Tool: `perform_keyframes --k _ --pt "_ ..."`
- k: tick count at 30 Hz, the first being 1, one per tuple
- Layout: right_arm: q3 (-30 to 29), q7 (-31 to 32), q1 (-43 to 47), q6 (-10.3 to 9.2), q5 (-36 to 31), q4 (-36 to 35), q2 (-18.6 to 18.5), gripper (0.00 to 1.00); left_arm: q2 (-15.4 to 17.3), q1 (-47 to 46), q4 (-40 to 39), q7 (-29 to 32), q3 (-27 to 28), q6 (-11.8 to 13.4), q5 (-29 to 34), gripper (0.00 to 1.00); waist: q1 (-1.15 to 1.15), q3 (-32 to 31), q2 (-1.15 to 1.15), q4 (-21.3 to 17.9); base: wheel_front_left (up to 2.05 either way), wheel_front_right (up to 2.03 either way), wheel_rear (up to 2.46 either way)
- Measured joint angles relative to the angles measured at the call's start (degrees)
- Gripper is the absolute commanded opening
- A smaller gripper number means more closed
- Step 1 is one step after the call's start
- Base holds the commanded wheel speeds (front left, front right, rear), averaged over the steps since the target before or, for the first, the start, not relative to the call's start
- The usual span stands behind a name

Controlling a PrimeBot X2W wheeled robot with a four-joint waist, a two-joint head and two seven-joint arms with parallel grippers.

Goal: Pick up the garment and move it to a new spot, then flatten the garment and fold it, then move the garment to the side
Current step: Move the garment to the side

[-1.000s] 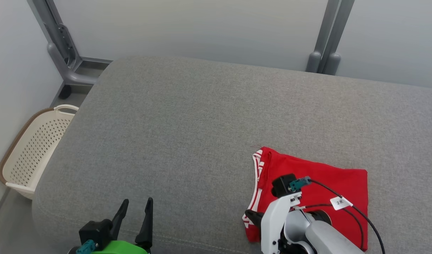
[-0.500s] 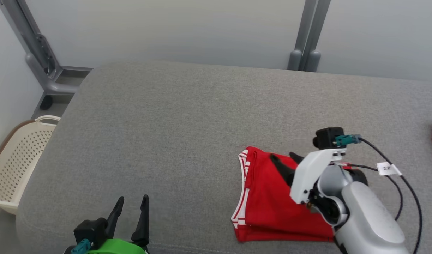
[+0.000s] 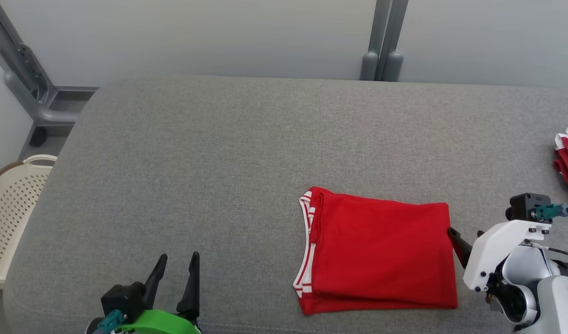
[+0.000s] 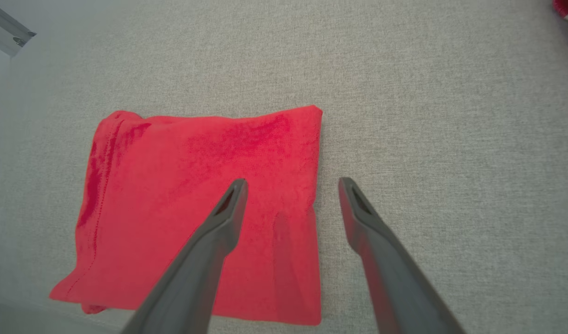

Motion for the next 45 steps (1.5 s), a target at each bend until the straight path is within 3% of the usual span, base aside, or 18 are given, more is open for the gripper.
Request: perform_keyframes --k 5,22,23,25,26,36,45 --pt "-1.65 0.09 -0.07 0.0 -0.27 1.6 0.04 1.0 0.01 -1.22 0.04 0.0 -0.34 -0.02 0.29 1.0 0.0 1.31 0.0 0.23 0.0 0.0 0.0" --pt "-4.04 -5.21 -4.54 0.0 2.35 17.95 0.01 1.0 0.57 -1.53 -0.81 0.0 0.19 -0.08 1.18 1.0 0.0 3.67 0.0 3.06 0.0 0.0 0.0" --pt "-4.2 -5.48 -4.88 0.0 2.22 18.72 -0.02 0.82 0.58 -1.57 -0.85 0.0 0.14 -0.08 1.18 1.0 0.0 3.84 0.0 3.2 0.0 0.0 0.0" --pt "-4.44 -6.31 -5.65 0.0 2.05 20.14 -0.03 0.14 0.59 -1.65 -0.91 0.0 0.07 -0.08 1.25 1.0 0.0 4.12 0.0 3.52 0.0 0.0 0.0" --pt "-4.42 -6.66 -6.03 0.0 1.89 20.92 -0.08 0.0 0.59 -1.66 -0.93 0.0 0.03 -0.08 1.4 1.0 0.0 4.22 0.0 3.7 0.0 0.0 0.0" --pt "-4.14 -9.81 -7.84 0.03 0.35 24.87 -0.09 0.0 0.54 -1.54 -1.76 0.0 0.66 0.14 1.94 1.0 0.0 3.29 0.0 4.44 0.0 0.0 0.0" --pt "-4.24 -11.05 -13.08 0.02 -6.22 24.8 0.04 0.0 0.35 -1.44 -3.5 0.0 1.15 0.51 2.5 1.0 0.0 2.07 0.0 2.92 0.0 0.0 0.0"
